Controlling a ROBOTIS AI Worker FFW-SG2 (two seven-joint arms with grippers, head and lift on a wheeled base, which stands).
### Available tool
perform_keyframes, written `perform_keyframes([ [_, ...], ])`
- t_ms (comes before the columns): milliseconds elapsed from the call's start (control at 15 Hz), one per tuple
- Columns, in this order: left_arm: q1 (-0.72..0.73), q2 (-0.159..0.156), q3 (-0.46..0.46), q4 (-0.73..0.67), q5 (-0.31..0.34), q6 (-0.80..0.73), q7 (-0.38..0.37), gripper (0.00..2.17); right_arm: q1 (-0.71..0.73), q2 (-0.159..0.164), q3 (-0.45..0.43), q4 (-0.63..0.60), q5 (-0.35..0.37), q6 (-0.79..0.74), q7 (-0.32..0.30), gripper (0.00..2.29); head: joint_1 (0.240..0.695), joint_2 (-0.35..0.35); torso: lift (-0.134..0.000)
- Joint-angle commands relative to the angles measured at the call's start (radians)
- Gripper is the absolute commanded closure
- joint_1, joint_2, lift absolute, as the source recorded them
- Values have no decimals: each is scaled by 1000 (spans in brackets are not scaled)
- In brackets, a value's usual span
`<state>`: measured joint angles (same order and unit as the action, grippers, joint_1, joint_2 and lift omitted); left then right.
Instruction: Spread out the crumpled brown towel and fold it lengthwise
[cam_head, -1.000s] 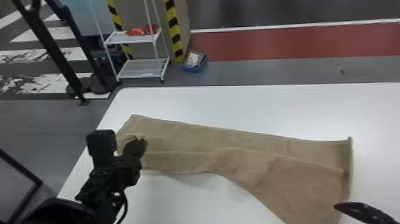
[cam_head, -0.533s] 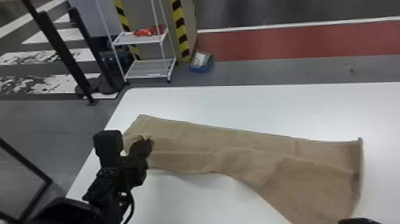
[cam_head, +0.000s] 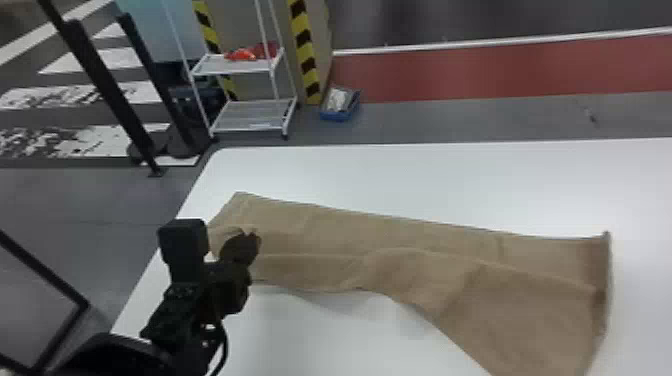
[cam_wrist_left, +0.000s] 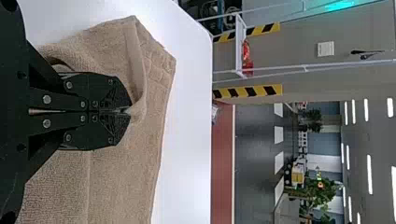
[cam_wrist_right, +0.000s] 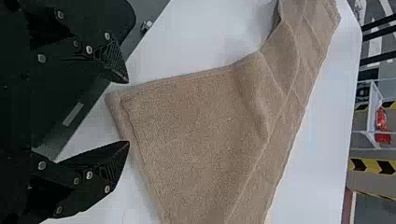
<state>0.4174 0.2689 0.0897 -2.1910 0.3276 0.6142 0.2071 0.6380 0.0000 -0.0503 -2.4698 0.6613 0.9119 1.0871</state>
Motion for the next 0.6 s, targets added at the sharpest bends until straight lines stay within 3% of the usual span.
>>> perform_keyframes([
  [0,3,0,4,-1,1,-1,0,1362,2,1,12,6,46,-20,-32,505,695,189,-124],
  [200,3,0,1,-4,-1,-1,0,1362,3,1,55,6,132,-11,-72,505,695,167,-124],
  [533,7,0,-4,-15,-4,2,5,1362,-9,1,56,9,54,23,-32,508,695,175,-124],
])
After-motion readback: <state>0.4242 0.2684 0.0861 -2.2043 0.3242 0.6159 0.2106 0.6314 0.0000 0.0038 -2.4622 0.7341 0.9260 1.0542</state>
